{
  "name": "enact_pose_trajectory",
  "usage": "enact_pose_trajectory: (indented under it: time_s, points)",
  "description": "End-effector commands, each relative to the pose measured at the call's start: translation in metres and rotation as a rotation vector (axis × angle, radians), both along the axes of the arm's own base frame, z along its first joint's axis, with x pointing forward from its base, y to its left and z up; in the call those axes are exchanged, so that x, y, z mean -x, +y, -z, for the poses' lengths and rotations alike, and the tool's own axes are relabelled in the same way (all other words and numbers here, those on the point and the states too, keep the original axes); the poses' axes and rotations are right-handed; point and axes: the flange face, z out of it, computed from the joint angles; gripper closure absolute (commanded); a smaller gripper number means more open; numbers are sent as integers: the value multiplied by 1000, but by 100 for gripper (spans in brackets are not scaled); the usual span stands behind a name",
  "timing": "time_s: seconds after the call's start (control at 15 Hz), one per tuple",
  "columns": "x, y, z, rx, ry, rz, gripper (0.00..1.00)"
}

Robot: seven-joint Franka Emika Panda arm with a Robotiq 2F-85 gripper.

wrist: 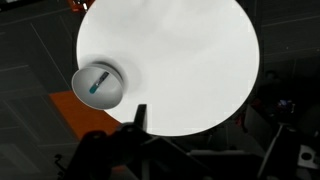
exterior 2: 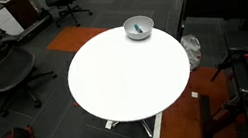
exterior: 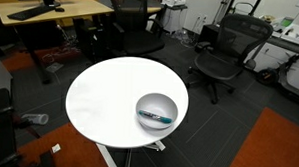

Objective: Take the marker out of the bowl and put it on the table

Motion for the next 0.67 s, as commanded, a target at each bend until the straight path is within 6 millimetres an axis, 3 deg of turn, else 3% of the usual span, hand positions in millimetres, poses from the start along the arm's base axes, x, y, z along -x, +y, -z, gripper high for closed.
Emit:
enact_pose_trajectory:
  time_s: [0.0, 0.33, 0.6]
  points:
    - [-26, -41, 9, -16, -7, 173, 0]
    - [-49, -100, 18, -32, -19, 416, 0]
    - [-64, -145, 12, -37, -32, 540, 0]
